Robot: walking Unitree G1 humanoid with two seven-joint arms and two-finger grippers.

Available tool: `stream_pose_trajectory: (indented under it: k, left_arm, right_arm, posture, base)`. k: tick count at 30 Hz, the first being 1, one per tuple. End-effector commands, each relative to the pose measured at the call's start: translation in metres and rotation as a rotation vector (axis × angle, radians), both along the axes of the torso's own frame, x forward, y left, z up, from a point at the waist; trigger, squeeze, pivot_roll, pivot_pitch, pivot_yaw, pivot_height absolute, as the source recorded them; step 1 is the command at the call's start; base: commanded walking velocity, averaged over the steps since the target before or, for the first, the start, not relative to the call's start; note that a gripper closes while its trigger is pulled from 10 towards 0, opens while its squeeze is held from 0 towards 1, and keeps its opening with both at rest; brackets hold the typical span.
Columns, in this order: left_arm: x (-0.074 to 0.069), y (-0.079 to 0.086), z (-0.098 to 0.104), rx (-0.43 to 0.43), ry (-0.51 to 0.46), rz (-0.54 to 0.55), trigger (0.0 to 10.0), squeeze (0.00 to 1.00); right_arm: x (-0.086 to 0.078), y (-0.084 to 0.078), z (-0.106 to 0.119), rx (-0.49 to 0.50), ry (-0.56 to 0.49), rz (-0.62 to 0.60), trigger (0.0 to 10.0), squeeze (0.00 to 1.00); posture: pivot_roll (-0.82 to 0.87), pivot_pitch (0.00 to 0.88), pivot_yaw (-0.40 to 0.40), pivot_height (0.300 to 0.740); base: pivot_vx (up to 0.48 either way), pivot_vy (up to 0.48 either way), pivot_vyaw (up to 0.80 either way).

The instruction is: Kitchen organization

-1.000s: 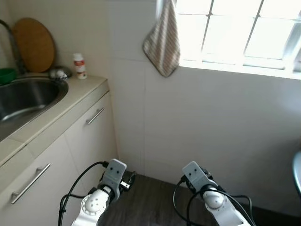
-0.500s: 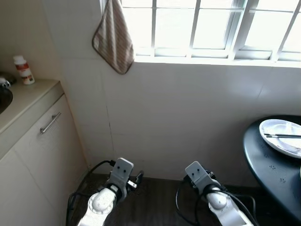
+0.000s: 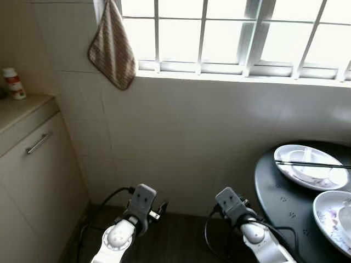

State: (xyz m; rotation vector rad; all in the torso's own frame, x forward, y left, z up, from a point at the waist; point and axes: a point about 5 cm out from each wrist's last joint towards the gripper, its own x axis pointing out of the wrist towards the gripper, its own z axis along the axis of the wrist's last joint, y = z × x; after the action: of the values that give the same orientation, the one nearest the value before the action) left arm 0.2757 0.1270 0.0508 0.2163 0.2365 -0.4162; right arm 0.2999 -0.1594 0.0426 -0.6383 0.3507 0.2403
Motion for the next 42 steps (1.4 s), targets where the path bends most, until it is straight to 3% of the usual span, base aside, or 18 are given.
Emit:
stream_pose_trajectory:
  k: [1, 7, 14, 17, 36, 38, 42]
  left_arm:
    - [0.001, 0.004, 0.002, 0.013, -0.003, 0.01, 10.0, 0.0]
    - [0.001, 0.005, 0.005, -0.013, -0.023, 0.022, 10.0, 0.0]
    - [0.0, 0.006, 0.005, -0.008, -0.019, 0.022, 10.0, 0.0]
    - [0.001, 0.006, 0.004, -0.007, -0.017, 0.022, 10.0, 0.0]
    - [0.001, 0.004, 0.008, -0.031, -0.034, 0.029, 10.0, 0.0]
    - [0.001, 0.004, 0.007, -0.044, -0.024, 0.033, 10.0, 0.0]
    - [0.002, 0.005, 0.006, -0.06, -0.018, 0.046, 10.0, 0.0]
  right_arm:
    - [0.003, 0.007, 0.006, 0.01, -0.037, 0.029, 10.0, 0.0]
    - [0.004, 0.021, 0.035, 0.068, -0.271, 0.114, 10.0, 0.0]
    - [0.003, 0.02, 0.045, 0.13, -0.355, 0.109, 10.0, 0.0]
    - [0.002, 0.023, 0.063, 0.169, -0.51, 0.128, 10.0, 0.0]
    - [0.004, 0.021, 0.056, 0.151, -0.475, 0.116, 10.0, 0.0]
    - [0.006, 0.017, 0.053, 0.207, -0.441, 0.075, 10.0, 0.0]
    - [0.007, 0.015, 0.054, 0.219, -0.447, 0.063, 10.0, 0.0]
  posture:
    - [0.0, 0.0, 0.007, 0.74]
    - [0.0, 0.0, 0.008, 0.74]
    - [0.0, 0.0, 0.011, 0.74]
    - [0.0, 0.0, 0.011, 0.74]
    - [0.01, 0.0, 0.002, 0.74]
    - [0.01, 0.0, 0.0, 0.74]
    - [0.0, 0.0, 0.001, 0.74]
  base:
    - [0.0, -0.48, 0.0]
    - [0.0, -0.08, 0.0]
    - [0.0, 0.0, 0.0]
    - [0.0, 0.0, 0.0]
    - [0.0, -0.15, 0.0]
    - [0.0, 0.0, -0.4]
    - [0.0, 0.36, -0.8]
